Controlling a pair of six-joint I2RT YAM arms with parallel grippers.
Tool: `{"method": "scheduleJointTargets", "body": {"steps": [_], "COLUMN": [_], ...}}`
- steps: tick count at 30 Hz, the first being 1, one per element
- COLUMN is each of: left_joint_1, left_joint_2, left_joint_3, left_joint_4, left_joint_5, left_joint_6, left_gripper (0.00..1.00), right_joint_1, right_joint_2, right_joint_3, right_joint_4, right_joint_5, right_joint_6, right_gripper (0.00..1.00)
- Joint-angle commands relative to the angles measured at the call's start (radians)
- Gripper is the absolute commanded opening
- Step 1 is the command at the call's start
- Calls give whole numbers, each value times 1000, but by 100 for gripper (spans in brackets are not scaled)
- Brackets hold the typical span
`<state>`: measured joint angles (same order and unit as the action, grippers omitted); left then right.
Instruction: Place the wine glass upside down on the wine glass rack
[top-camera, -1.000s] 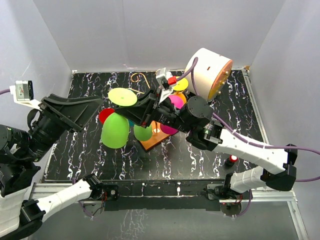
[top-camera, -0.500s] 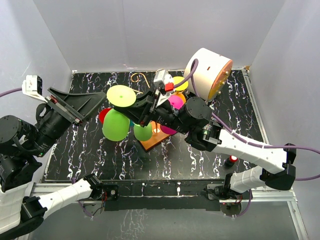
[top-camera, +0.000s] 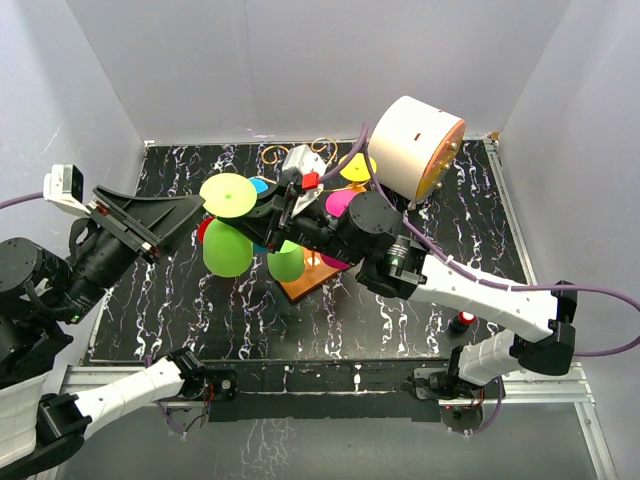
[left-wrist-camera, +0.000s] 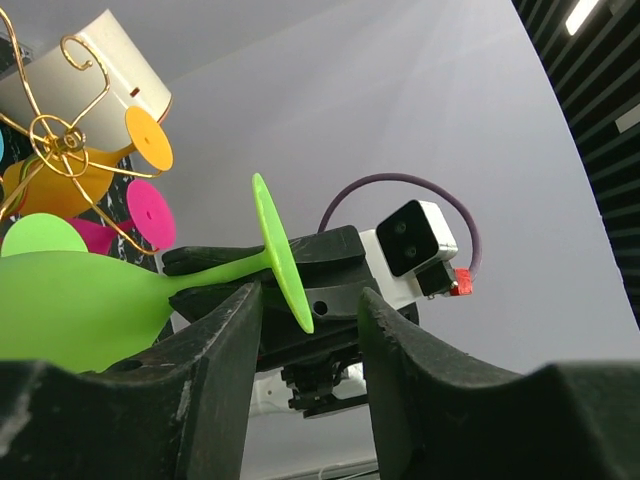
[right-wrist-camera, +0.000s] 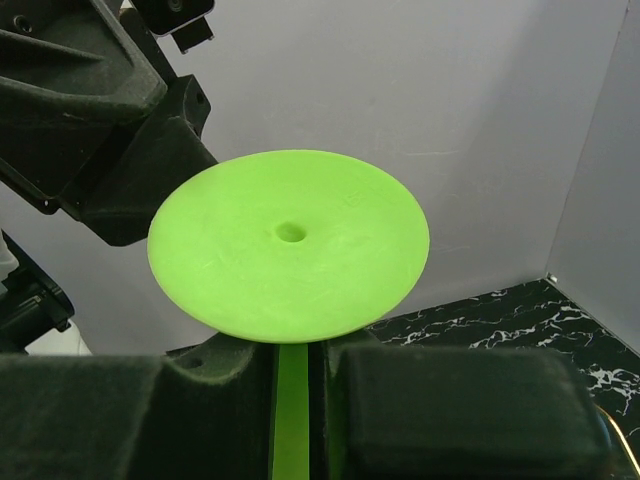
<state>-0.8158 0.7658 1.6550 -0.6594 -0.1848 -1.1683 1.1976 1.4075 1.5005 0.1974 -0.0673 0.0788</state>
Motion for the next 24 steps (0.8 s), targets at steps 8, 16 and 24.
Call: {"method": "scheduleJointTargets", "body": {"steps": [8,16,24], "left_joint_1": [-11,-16,-26], "left_joint_2": [-11,-105,-101], "left_joint_3": [-72,-185,-201], "left_joint_4": [32,91,86], "left_joint_5": [-10,-136,-138], "left_joint_6": [-49,-113,-123], "left_gripper": [26,18,0], "right_joint_1": [9,10,10], "right_joint_2": [-5,-15,-31], "right_joint_3": [47,52,37], "right_joint_4": [42,5,5], "right_joint_5": [-53,-157,-177], "right_joint_6": [-19,-46,-43], "right_gripper": [0,0,0]}}
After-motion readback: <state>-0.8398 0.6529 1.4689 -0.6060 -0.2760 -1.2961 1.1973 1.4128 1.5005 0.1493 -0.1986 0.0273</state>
